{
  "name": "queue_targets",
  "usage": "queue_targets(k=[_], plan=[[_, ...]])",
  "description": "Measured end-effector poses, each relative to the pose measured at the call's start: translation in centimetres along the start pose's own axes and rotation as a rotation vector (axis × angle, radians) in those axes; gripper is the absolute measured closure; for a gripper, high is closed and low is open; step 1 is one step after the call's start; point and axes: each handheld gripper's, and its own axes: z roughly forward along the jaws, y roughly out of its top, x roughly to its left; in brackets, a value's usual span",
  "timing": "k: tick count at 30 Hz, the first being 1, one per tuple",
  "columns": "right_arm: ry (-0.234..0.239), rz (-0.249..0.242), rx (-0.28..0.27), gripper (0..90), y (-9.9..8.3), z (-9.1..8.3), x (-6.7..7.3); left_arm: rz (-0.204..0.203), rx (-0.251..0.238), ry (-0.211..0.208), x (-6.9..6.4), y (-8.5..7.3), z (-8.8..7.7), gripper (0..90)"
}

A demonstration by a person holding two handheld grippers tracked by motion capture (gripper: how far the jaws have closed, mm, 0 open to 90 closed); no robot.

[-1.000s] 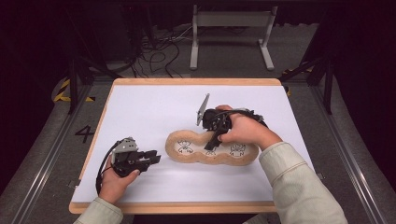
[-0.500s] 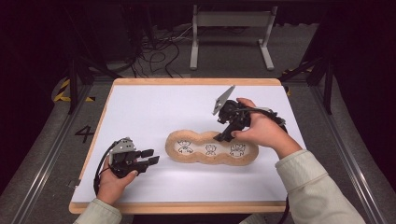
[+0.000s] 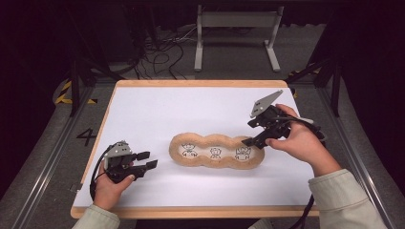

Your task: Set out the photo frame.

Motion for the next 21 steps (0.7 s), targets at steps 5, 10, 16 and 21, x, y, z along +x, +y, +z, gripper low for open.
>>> queue_targets(k=[5, 10, 16, 21], plan=[[-0.026, 0.01, -0.041, 31.7, -1.6, -1.2, -0.2, -0.001, 0.003, -0.005, 0.1, -0.2, -0.3, 49.2], [-0.04, 0.032, -0.061, 32.0, -2.9, -2.2, -0.2, 0.011, -0.001, 0.008, 0.1, -0.2, -0.4, 49.7], [-0.044, 0.057, -0.1, 38.7, -4.6, -2.9, -0.2, 0.008, 0.003, 0.012, 0.2, -0.2, -0.3, 49.5], [-0.099, 0.103, -0.122, 36.6, -6.6, -2.8, 0.0, 0.007, 0.004, 0.017, 0.3, -0.3, -0.2, 49.4]])
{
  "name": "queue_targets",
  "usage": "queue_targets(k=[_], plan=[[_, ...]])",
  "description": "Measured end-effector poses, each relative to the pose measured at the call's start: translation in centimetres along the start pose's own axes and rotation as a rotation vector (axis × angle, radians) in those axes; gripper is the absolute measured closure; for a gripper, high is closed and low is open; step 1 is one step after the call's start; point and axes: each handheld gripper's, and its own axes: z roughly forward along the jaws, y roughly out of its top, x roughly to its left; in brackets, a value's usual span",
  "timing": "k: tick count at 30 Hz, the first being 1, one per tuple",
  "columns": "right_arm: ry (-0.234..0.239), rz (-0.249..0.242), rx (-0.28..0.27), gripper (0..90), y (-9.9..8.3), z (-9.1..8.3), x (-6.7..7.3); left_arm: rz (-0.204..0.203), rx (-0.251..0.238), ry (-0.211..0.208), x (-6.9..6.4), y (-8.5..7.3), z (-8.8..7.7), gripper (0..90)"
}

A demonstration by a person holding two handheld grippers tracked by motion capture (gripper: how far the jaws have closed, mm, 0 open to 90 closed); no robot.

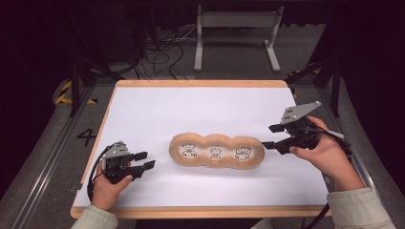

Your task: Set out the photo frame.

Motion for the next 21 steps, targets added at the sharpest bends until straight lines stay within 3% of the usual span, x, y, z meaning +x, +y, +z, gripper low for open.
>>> queue_targets(k=[3, 10, 14, 20, 21], plan=[[-0.017, 0.042, -0.017, 34.0, -1.2, 0.0, -0.1, 0.004, -0.004, 0.004, 0.1, 0.0, 0.0, 49.2], [-0.052, 0.116, -0.111, 29.3, -3.6, -0.3, 0.3, -0.02, -0.006, 0.028, 0.4, -0.1, 0.0, 48.5], [-0.049, 0.167, -0.165, 28.0, -5.4, -0.2, 0.4, -0.041, -0.019, 0.024, 0.6, -0.2, -0.1, 47.5], [-0.066, 0.238, -0.198, 26.9, -8.0, 0.4, 0.5, -0.065, -0.033, 0.026, 0.4, -0.2, -0.2, 44.9], [-0.065, 0.247, -0.202, 26.8, -8.3, 0.6, 0.5, -0.052, -0.042, 0.036, 0.5, -0.1, -0.2, 44.4]])
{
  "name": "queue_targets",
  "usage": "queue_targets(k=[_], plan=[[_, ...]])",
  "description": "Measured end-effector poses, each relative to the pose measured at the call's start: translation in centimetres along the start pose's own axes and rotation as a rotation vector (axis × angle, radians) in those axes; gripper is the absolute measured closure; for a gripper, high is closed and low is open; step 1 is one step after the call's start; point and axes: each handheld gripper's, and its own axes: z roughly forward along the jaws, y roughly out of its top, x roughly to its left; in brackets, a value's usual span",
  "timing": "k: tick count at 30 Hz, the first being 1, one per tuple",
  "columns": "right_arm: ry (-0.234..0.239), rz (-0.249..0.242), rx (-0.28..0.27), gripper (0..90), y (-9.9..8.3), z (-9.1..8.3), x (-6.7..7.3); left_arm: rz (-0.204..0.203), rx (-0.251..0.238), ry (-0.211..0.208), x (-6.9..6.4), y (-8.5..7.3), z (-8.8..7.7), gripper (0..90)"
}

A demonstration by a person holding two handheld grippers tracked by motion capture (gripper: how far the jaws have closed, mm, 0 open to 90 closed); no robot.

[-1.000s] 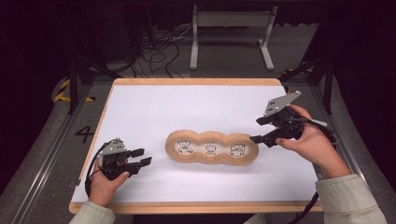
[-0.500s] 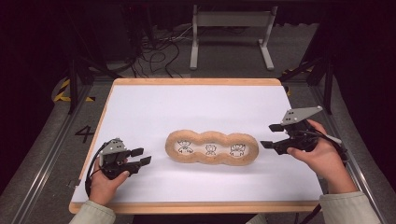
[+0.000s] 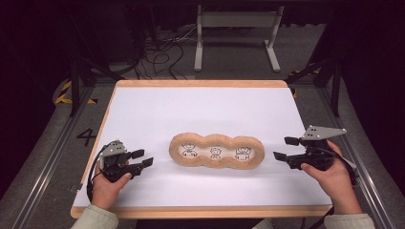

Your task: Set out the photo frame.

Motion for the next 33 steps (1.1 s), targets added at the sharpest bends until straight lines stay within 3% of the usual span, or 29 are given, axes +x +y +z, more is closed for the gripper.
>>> queue_targets(k=[10, 13, 14, 19, 25, 33], plan=[[-0.02, 0.027, -0.033, 23.5, -3.0, 1.2, 0.0, -0.01, -0.002, -0.007, 0.0, -0.1, 0.1, 43.7], [-0.034, 0.029, -0.031, 23.3, -3.8, 1.7, -0.2, 0.004, 0.006, 0.001, 0.0, -0.2, 0.2, 43.5], [-0.041, 0.031, -0.039, 23.2, -4.2, 1.9, -0.2, 0.034, 0.006, 0.023, 0.0, -0.3, 0.4, 43.3], [-0.066, 0.059, -0.05, 22.0, -5.2, 2.6, -0.2, 0.043, 0.019, 0.026, 0.3, -0.6, 0.8, 42.9], [-0.081, 0.106, -0.021, 21.7, -6.3, 4.2, -0.1, 0.037, 0.02, 0.024, 0.6, -0.7, 1.0, 42.6], [-0.082, 0.086, 0.031, 21.7, -6.6, 5.3, 0.1, 0.045, 0.043, 0.025, 0.6, -0.9, 1.7, 41.7]])
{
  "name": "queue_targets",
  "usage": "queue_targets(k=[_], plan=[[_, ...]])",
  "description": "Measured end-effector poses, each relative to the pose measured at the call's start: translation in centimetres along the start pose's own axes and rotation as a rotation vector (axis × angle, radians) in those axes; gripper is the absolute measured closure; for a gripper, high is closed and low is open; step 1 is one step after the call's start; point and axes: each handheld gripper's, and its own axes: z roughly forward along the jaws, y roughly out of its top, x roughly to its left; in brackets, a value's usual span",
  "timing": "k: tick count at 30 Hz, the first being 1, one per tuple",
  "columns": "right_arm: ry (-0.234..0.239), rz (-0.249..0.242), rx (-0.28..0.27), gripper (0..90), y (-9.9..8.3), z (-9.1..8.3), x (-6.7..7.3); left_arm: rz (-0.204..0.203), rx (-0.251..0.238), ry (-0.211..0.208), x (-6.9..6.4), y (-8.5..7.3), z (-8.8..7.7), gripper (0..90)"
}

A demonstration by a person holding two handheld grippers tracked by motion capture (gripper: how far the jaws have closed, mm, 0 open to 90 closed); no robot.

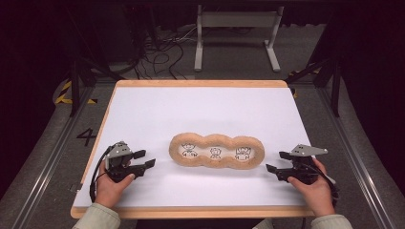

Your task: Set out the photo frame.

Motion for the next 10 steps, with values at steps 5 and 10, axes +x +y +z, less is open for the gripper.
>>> queue_targets(k=[5, 10], plan=[[0.004, -0.011, 0.016, 21.6, 0.07, 0.32, 0.3, 0.0, -0.001, -0.001, -0.02, 0.02, 0.03, 41.5], [-0.008, -0.008, -0.006, 21.6, 0.22, 0.02, 0.29, -0.009, 0.005, 0.008, 0.16, -0.02, 0.06, 39.8]])
